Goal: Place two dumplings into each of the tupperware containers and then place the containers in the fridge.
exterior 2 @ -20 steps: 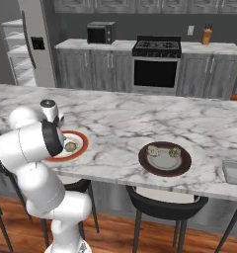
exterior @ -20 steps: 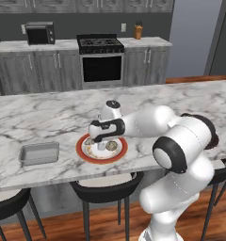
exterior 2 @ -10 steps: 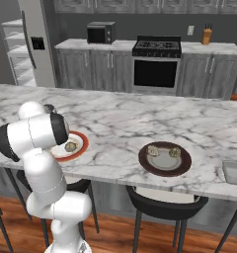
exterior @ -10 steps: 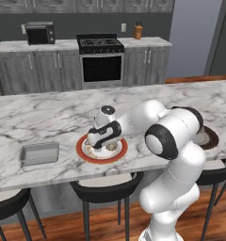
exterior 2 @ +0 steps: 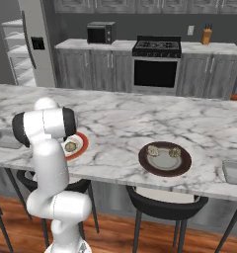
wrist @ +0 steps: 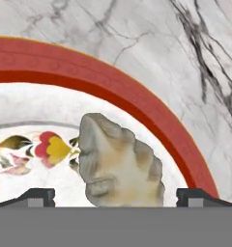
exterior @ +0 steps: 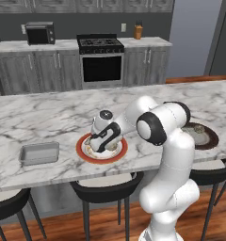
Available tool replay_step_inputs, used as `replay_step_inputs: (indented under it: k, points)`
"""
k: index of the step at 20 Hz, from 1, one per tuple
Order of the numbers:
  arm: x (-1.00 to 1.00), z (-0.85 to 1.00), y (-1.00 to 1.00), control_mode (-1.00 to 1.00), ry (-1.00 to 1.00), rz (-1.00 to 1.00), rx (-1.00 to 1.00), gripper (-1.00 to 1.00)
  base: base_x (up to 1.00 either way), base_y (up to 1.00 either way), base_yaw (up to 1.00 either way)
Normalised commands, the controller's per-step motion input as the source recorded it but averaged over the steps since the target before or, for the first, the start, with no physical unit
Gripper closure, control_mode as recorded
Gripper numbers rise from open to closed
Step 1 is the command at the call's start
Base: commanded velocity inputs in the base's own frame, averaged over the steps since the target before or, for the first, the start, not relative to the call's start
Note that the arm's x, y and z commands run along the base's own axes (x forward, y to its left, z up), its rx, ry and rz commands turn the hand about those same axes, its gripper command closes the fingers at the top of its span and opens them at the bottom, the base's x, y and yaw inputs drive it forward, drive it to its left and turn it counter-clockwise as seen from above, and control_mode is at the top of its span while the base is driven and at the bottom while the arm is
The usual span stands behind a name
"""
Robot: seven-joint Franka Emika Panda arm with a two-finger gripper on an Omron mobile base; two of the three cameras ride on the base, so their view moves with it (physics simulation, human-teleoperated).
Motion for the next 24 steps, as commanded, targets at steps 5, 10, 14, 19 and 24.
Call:
replay_step_inputs:
  k: [5, 10, 14, 19, 24]
  points:
    - [0.48, -0.44, 0.47, -1.00, 0.00, 0.00, -0.06, -1.00, 0.00, 0.00, 0.00]
    - [0.00, -0.50, 0.22, -1.00, 0.00, -0.08, -0.05, 1.00, 0.00, 0.00, 0.00]
    - [-0.97, -0.50, -0.42, -1.00, 0.00, -0.32, 0.07, 1.00, 0.00, 0.00, 0.00]
    - [-0.58, 0.53, -0.02, -1.00, -0.08, 0.08, 0.17, 1.00, 0.00, 0.00, 0.00]
    - [0.09, 1.00, 0.43, -1.00, -0.07, 0.51, 0.03, 1.00, 0.00, 0.00, 0.00]
